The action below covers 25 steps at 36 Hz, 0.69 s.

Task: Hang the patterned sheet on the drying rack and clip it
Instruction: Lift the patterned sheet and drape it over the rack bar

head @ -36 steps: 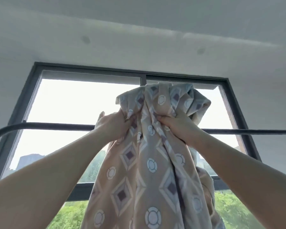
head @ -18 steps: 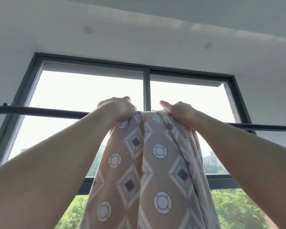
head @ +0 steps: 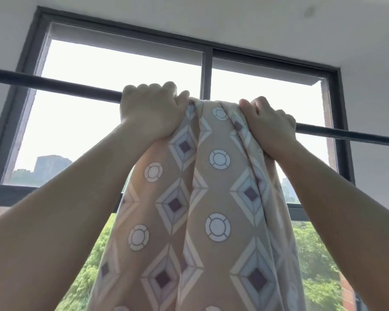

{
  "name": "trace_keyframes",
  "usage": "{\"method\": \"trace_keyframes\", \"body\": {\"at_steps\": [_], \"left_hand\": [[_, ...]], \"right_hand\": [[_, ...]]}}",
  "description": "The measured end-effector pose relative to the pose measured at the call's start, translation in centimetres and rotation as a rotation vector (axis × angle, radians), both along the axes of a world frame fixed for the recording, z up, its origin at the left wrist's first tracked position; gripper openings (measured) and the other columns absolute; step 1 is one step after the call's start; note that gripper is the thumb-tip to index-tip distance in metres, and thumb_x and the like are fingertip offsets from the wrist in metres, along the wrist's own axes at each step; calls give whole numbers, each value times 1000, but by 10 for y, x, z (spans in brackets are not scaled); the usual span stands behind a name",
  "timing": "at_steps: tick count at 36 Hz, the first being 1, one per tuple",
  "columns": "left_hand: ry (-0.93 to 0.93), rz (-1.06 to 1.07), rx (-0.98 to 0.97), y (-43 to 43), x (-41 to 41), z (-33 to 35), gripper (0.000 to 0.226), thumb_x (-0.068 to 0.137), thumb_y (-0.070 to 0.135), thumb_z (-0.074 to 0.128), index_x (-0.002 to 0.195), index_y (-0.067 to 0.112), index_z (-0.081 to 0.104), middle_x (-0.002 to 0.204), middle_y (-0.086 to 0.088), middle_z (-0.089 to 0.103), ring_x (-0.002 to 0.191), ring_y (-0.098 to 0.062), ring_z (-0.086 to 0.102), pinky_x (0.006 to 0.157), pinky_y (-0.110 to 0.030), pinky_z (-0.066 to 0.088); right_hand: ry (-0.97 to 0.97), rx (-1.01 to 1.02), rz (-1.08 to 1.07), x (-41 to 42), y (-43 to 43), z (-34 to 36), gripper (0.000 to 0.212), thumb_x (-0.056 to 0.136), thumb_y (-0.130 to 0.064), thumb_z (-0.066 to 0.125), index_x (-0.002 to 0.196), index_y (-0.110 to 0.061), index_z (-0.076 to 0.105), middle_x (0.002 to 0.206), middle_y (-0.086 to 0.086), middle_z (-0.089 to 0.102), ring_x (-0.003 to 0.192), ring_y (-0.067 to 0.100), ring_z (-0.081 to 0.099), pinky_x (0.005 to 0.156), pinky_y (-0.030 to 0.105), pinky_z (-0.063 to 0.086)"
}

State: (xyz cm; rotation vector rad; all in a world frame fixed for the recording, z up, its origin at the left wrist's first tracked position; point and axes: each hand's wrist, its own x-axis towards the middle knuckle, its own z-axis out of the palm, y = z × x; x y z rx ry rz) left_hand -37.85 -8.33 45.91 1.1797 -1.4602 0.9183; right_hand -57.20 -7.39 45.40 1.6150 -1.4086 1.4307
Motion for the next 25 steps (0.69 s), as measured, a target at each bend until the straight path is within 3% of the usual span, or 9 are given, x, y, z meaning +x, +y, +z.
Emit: {"method": "trace_keyframes", "body": {"at_steps": [2,5,7,10,14,17,18,22,25], "left_hand": [[25,-46,-39,1,2,-7,51,96,43,20,121,12,52,104,-13,61,98,-29,49,93,-42,30],[9,-110,-58,1,5,-24,53,93,48,27,136,19,38,131,-12,50,126,-29,39,110,-45,17],[19,-240,-56,3,6,-41,60,90,52,36,142,22,28,145,-7,33,137,-25,24,113,-43,14],[98,-570,28,4,2,-73,75,82,52,48,145,33,14,152,9,10,135,-13,18,102,-29,24],[269,-849,91,-3,-5,-117,83,79,51,59,146,32,14,143,17,21,113,10,26,92,-9,28],[351,-920,164,-5,-5,-143,89,68,55,63,141,33,19,134,12,43,116,-9,49,94,-35,45],[381,-916,194,-4,-5,-148,86,68,52,66,140,34,21,125,16,50,110,-11,55,91,-36,46],[415,-821,230,-5,-4,-151,50,79,30,65,125,28,44,94,24,55,90,-8,57,71,-17,42],[324,-788,163,-6,-4,-141,26,83,20,59,107,28,51,81,29,50,71,11,49,58,-1,34]], "right_hand": [[14,-40,-11,-1,1,-10,45,95,-50,24,112,-18,50,108,2,58,116,25,43,103,38,21],[33,-58,44,-2,5,-26,64,90,-60,25,137,-19,36,140,2,42,135,21,28,115,40,12],[7,-43,215,0,11,-40,78,79,-67,29,143,-21,28,146,-1,35,138,19,25,115,44,18],[-86,83,589,5,19,-67,89,75,-65,54,147,-27,18,145,-9,36,129,12,42,107,42,37],[-200,102,768,6,11,-103,96,66,-53,70,145,-33,20,141,-12,40,122,8,49,101,38,46],[-217,91,763,4,5,-124,93,63,-55,71,142,-39,25,143,-14,38,124,8,48,101,40,45],[-226,94,743,4,4,-129,90,64,-55,71,140,-42,25,143,-15,38,124,7,48,101,40,45],[-184,50,539,9,6,-137,85,68,-58,67,141,-41,25,146,-12,37,126,11,47,103,43,42],[-164,-7,507,16,12,-125,71,81,-28,69,142,-29,33,134,-11,51,117,7,53,101,31,43]]}}
